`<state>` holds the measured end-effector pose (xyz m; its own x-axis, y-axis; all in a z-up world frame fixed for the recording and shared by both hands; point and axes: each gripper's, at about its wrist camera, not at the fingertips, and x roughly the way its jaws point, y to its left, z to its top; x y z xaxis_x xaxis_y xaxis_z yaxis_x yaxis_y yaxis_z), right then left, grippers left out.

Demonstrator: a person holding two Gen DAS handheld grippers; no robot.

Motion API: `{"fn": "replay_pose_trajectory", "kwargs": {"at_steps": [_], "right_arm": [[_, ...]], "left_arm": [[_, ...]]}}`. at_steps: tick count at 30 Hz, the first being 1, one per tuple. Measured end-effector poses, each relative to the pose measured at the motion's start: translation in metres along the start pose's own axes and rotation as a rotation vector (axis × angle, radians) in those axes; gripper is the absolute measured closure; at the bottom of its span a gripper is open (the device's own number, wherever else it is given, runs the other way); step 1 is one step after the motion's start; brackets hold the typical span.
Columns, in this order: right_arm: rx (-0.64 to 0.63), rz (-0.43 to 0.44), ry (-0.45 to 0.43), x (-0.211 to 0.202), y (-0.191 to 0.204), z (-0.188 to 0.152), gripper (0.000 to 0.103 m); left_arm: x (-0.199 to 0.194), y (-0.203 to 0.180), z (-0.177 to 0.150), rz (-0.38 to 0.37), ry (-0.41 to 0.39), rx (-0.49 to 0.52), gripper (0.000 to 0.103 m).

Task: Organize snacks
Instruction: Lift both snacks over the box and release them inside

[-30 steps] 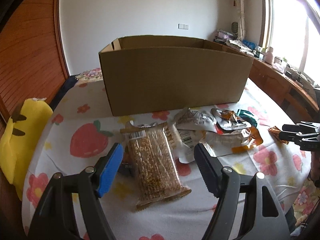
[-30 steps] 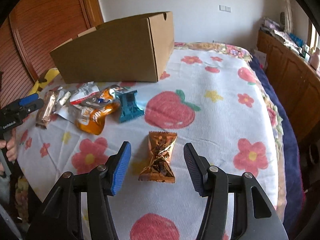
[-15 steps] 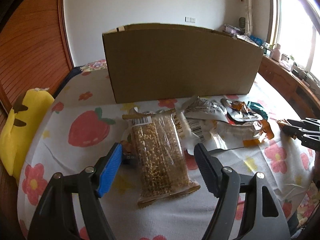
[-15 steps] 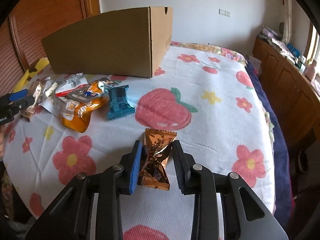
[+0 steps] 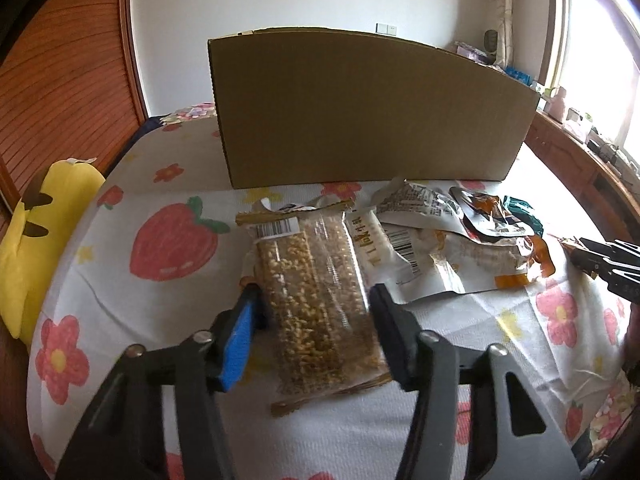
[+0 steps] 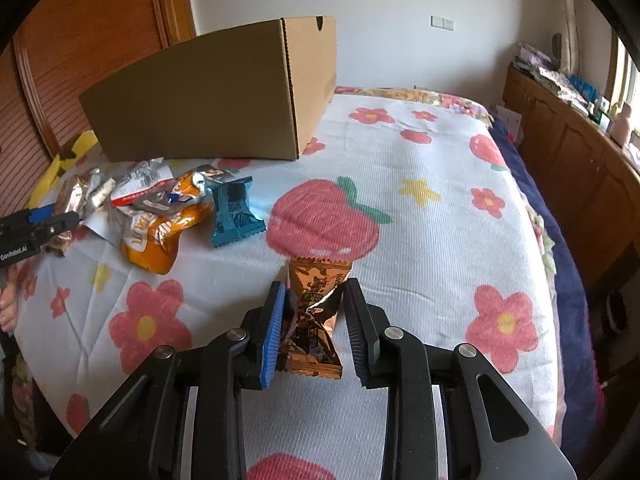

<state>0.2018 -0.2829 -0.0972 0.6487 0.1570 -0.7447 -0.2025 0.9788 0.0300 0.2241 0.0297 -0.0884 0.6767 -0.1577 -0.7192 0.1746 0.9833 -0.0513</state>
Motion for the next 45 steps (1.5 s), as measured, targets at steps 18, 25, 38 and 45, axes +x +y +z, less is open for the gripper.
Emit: {"fn": "replay_pose_trajectory", "kwargs": {"at_steps": [18, 25, 38, 45], "right_arm": [[-0.01, -0.011, 0.0, 0.0, 0.001, -0.001, 0.075], [0.0, 0.006, -0.015, -0.003, -0.001, -0.001, 0.083], [-0.069, -0.001, -0.039, -0.018, 0.012, 0.004, 0.083], [-0.096, 0.045, -0.112, -0.05, 0.027, 0.025, 0.083]], "left_arm": [[-0.019, 0.0, -0.005, -0.017, -0.109, 0.0, 0.056], [-0.03, 0.0, -0.007, -0.007, -0.161, 0.002, 0.056], [-0.053, -0.002, 0.007, -0.051, -0.19, -0.021, 0.056], [-0.075, -0.015, 0.023, -0.069, -0.244, 0.021, 0.056]]}}
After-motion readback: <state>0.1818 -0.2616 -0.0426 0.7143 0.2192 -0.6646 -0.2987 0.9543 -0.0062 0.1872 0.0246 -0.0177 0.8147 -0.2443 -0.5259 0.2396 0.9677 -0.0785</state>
